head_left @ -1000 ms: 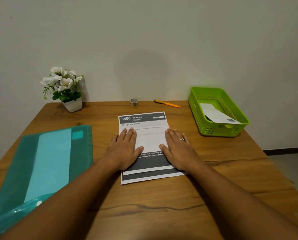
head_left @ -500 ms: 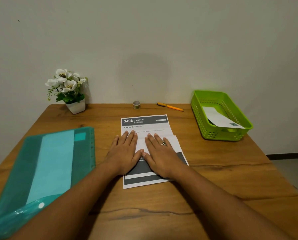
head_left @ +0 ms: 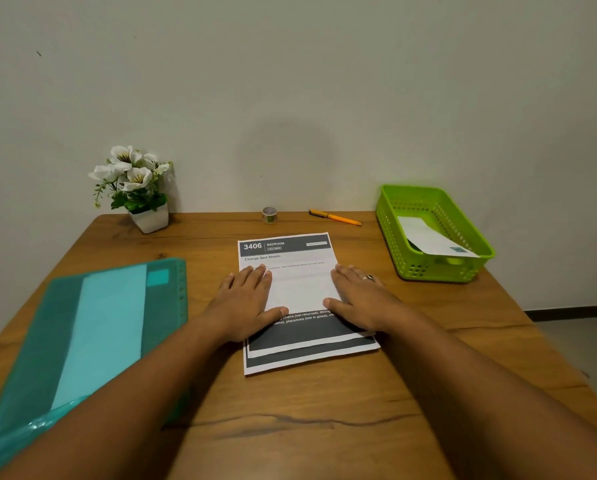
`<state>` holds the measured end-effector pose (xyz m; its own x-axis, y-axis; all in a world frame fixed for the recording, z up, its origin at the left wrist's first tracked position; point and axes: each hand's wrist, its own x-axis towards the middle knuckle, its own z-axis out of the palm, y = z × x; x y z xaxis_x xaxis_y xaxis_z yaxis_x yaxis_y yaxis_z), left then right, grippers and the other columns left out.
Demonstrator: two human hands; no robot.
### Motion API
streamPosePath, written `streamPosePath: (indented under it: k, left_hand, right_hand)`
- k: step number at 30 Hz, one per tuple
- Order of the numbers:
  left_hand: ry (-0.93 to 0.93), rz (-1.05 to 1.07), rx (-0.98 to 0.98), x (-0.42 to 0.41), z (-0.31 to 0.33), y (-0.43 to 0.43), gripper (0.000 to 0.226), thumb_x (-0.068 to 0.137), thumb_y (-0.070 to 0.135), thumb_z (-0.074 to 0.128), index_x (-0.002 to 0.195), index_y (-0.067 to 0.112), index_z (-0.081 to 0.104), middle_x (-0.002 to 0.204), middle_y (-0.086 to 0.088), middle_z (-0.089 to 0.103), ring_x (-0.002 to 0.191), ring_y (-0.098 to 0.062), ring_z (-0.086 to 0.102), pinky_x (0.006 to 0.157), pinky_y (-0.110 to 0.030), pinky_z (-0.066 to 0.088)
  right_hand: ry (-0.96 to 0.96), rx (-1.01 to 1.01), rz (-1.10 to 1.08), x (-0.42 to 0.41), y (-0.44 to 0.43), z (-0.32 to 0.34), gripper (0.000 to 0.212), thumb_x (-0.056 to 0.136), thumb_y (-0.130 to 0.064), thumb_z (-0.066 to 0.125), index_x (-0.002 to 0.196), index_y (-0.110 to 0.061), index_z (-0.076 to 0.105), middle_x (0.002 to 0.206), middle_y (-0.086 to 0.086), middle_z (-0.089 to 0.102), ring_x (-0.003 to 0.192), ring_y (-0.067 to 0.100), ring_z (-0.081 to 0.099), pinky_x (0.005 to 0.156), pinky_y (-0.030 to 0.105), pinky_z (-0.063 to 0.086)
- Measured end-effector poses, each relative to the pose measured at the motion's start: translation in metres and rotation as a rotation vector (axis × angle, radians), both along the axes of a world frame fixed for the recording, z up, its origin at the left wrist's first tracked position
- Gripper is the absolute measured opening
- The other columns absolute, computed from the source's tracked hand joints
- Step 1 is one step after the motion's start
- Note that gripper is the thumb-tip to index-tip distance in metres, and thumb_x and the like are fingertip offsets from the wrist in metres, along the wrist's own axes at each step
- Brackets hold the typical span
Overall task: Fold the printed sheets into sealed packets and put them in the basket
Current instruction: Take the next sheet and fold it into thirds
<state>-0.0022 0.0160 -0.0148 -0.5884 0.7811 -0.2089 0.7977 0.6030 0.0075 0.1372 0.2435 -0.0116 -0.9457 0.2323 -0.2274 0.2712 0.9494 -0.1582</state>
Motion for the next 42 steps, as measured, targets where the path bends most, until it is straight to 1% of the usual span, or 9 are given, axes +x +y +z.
streamPosePath:
  k: [4, 8, 11, 19, 25, 30, 33, 37, 42]
  left_hand:
    - [0.049, -0.034, 0.011, -0.006, 0.022, 0.007, 0.084, 0.089, 0.078, 0.048, 0.156, 0.029, 0.032, 0.156, -0.003, 0.036, 0.140, -0.024, 0.034, 0.113, -0.046, 0.035]
    - [-0.056, 0.007, -0.007, -0.012, 0.034, 0.021, 0.084, 0.080, 0.075, 0.067, 0.149, 0.034, 0.040, 0.150, -0.002, 0.042, 0.137, -0.024, 0.038, 0.111, -0.047, 0.037]
    - [-0.070, 0.013, 0.009, -0.015, 0.037, 0.027, 0.084, 0.074, 0.072, 0.075, 0.143, 0.034, 0.044, 0.148, 0.000, 0.043, 0.136, -0.024, 0.037, 0.110, -0.047, 0.039]
    - [0.111, -0.054, 0.191, 0.003, 0.038, 0.025, 0.082, 0.075, 0.064, 0.079, 0.139, 0.034, 0.039, 0.150, 0.004, 0.046, 0.136, -0.021, 0.042, 0.112, -0.044, 0.033]
    - [0.275, -0.137, 0.239, 0.016, 0.035, 0.027, 0.087, 0.079, 0.065, 0.073, 0.147, 0.029, 0.032, 0.145, 0.001, 0.050, 0.132, -0.021, 0.044, 0.109, -0.042, 0.032]
    - [0.313, -0.127, 0.310, 0.016, 0.029, 0.011, 0.074, 0.082, 0.065, 0.071, 0.140, 0.031, 0.042, 0.135, 0.004, 0.057, 0.123, -0.020, 0.051, 0.105, -0.041, 0.035]
    - [0.364, -0.126, 0.322, 0.011, 0.026, -0.005, 0.063, 0.081, 0.060, 0.074, 0.131, 0.030, 0.051, 0.126, 0.004, 0.065, 0.114, -0.019, 0.058, 0.099, -0.041, 0.038]
    - [0.395, -0.115, 0.382, 0.009, 0.027, -0.014, 0.036, 0.089, 0.040, 0.074, 0.121, 0.027, 0.062, 0.115, 0.003, 0.071, 0.106, -0.019, 0.063, 0.095, -0.040, 0.041]
    - [0.390, -0.131, 0.441, 0.013, 0.032, -0.008, 0.022, 0.097, 0.034, 0.065, 0.118, 0.029, 0.069, 0.110, 0.007, 0.073, 0.102, -0.015, 0.065, 0.089, -0.036, 0.045]
  right_hand:
    - [-0.040, -0.033, 0.012, -0.006, 0.000, 0.030, 0.078, 0.097, -0.060, 0.060, 0.158, -0.018, 0.035, 0.167, 0.005, 0.030, 0.152, 0.029, 0.028, 0.124, 0.047, 0.026]
    - [-0.074, -0.041, 0.028, -0.015, 0.001, 0.043, 0.080, 0.086, -0.056, 0.076, 0.152, -0.023, 0.045, 0.153, 0.004, 0.046, 0.139, 0.028, 0.042, 0.114, 0.045, 0.040]
    - [-0.039, -0.012, 0.027, -0.021, -0.001, 0.043, 0.084, 0.079, -0.055, 0.082, 0.149, -0.028, 0.046, 0.145, 0.003, 0.053, 0.133, 0.028, 0.048, 0.110, 0.046, 0.041]
    - [0.089, 0.103, 0.117, -0.021, -0.019, 0.041, 0.103, 0.079, -0.060, 0.079, 0.161, -0.028, 0.024, 0.160, 0.003, 0.039, 0.146, 0.027, 0.038, 0.121, 0.047, 0.027]
    - [0.234, 0.158, 0.155, -0.026, -0.042, 0.033, 0.097, 0.080, -0.057, 0.077, 0.155, -0.025, 0.026, 0.138, 0.006, 0.061, 0.129, 0.029, 0.055, 0.116, 0.051, 0.030]
    - [0.247, 0.228, 0.175, -0.015, -0.040, 0.039, 0.101, 0.084, -0.050, 0.078, 0.160, -0.023, 0.017, 0.137, 0.008, 0.063, 0.127, 0.029, 0.057, 0.114, 0.049, 0.034]
    - [0.232, 0.262, 0.161, -0.004, -0.026, 0.043, 0.087, 0.088, -0.038, 0.074, 0.158, -0.023, 0.025, 0.131, 0.007, 0.066, 0.122, 0.029, 0.060, 0.111, 0.047, 0.037]
    - [0.293, 0.325, 0.168, 0.002, -0.017, 0.041, 0.037, 0.092, -0.018, 0.058, 0.129, -0.021, 0.055, 0.118, 0.003, 0.069, 0.107, 0.029, 0.065, 0.095, 0.041, 0.040]
    - [0.379, 0.374, 0.185, -0.006, -0.022, 0.034, 0.024, 0.092, -0.014, 0.057, 0.113, -0.022, 0.065, 0.103, 0.002, 0.068, 0.094, 0.030, 0.067, 0.085, 0.041, 0.047]
